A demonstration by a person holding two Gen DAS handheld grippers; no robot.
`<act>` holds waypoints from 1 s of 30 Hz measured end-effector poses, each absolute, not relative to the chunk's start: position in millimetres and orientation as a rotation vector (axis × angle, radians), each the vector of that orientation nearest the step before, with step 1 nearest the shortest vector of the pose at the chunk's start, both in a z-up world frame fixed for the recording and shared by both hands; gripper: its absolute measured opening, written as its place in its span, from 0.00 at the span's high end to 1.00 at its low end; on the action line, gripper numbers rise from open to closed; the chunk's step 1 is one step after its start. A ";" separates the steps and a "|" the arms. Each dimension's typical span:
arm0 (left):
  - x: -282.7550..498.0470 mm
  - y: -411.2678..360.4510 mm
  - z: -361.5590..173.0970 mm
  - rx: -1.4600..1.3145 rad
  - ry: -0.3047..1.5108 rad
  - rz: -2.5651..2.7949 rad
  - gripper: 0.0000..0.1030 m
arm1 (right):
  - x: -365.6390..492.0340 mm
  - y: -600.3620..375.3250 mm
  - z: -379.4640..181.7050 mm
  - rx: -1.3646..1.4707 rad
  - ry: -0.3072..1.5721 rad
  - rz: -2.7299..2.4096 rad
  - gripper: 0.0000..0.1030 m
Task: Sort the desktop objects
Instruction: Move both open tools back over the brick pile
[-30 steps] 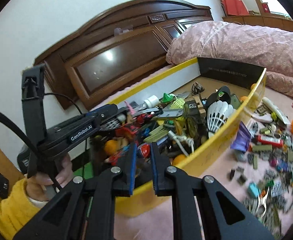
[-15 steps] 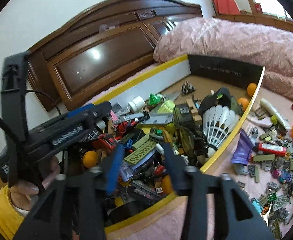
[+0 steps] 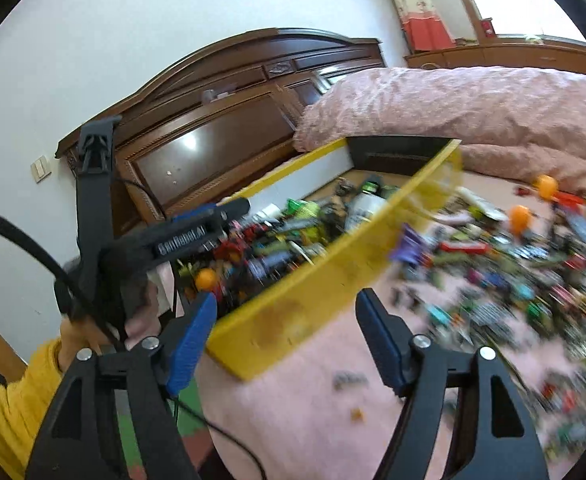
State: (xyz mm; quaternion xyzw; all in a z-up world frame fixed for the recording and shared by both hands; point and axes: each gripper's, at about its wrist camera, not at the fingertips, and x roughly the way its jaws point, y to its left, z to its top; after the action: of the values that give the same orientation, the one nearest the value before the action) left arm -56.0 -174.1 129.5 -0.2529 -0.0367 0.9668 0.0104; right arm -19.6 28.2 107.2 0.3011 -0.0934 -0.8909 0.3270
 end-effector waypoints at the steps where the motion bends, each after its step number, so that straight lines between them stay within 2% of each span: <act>1: -50.7 -166.1 129.8 -0.780 -0.116 2.999 0.53 | -12.2 37.6 106.0 0.790 -0.242 -2.346 0.27; 4: -37.1 -141.2 127.1 -0.772 -0.107 2.939 0.49 | 17.9 75.0 96.7 0.807 -0.238 -2.420 0.24; 12: 0.1 -75.8 95.7 -0.842 -0.033 2.770 0.48 | 85.9 167.4 50.8 0.898 -0.228 -2.737 0.22; 21: 17.1 -21.7 40.1 -0.988 -0.094 2.560 0.48 | 113.6 193.5 5.4 0.940 -0.217 -2.908 0.20; 25: 18.3 3.7 24.3 -0.956 -0.003 2.505 0.48 | 115.1 195.2 -0.8 0.947 -0.225 -2.912 0.18; 30: 6.5 25.9 18.5 -0.922 0.049 2.467 0.48 | 119.0 193.8 -10.5 0.914 -0.224 -2.891 0.07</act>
State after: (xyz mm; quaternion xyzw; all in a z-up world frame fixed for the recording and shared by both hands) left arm 6.5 25.9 18.5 -0.3388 0.0179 0.9065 0.2512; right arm 119.0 193.8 -10.5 0.3004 -0.0735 -0.9496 0.0507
